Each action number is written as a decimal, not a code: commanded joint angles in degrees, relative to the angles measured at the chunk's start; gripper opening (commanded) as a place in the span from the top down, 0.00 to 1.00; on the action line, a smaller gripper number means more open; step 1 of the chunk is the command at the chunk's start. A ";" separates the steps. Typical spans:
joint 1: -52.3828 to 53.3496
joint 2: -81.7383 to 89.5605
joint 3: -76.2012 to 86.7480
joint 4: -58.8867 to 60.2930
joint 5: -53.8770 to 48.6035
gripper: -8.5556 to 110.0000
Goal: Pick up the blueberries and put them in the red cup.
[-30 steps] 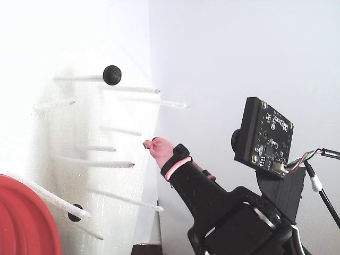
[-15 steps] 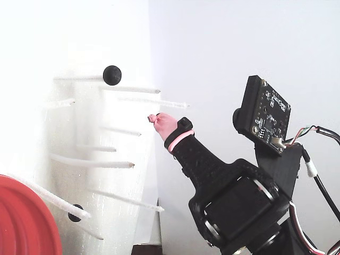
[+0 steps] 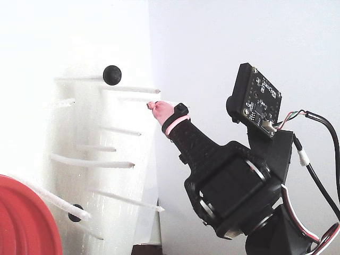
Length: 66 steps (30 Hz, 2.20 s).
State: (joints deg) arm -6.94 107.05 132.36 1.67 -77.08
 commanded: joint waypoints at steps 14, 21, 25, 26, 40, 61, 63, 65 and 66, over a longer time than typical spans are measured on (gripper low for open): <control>2.02 -7.56 -9.05 -4.57 0.44 0.76; 1.41 -10.28 -10.02 -5.54 0.26 0.76; 1.05 -11.95 -10.46 -6.50 -0.18 0.76; 0.97 -12.30 -10.63 -6.77 -0.18 0.76; -0.53 -18.02 -13.62 -9.23 -1.93 0.75; -1.93 -24.43 -17.93 -12.57 -2.81 0.75; -1.93 -24.96 -18.28 -13.01 -2.90 0.75; -1.93 -25.49 -18.54 -13.18 -2.99 0.75; -1.93 -25.84 -18.90 -13.27 -2.99 0.75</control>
State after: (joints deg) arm -9.14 80.16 118.74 -10.11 -79.98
